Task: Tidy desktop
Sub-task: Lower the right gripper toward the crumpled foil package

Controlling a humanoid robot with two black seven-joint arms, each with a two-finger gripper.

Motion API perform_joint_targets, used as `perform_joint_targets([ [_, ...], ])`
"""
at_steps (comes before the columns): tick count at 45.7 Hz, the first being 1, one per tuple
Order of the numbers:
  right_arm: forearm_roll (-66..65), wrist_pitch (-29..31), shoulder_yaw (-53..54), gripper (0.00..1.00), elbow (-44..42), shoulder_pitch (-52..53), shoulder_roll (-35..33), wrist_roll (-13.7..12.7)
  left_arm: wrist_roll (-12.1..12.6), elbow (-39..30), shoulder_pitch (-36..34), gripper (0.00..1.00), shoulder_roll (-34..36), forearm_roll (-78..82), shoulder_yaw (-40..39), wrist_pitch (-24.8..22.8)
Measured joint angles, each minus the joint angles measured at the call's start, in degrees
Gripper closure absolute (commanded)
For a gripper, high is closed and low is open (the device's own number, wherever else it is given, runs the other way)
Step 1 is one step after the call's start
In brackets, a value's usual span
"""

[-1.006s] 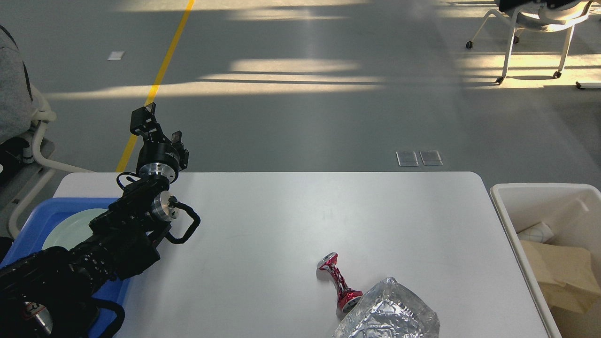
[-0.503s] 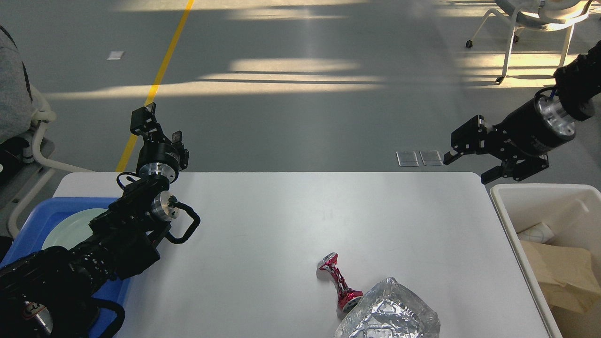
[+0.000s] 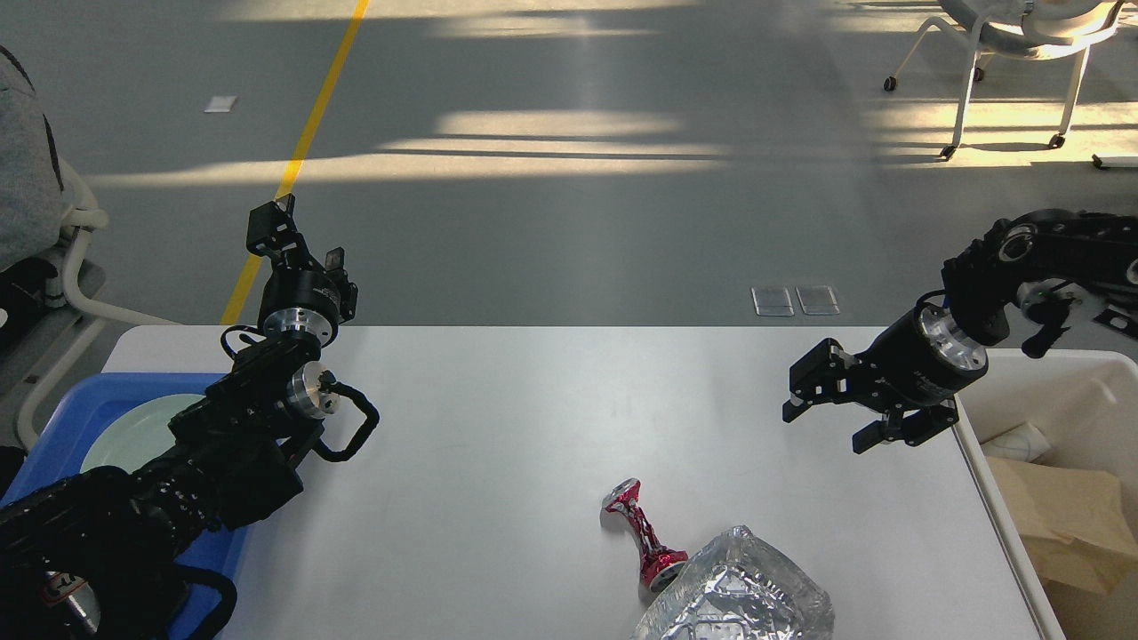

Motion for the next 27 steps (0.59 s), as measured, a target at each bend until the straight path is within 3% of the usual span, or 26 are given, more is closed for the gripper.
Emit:
perform_joint_targets([
  [27,-2.9,-4.7,3.3,0.14,2.6,-8.3,4.3,0.1,0.0,0.0,0.0,0.04,0.0,0.0,0.0,0.0],
])
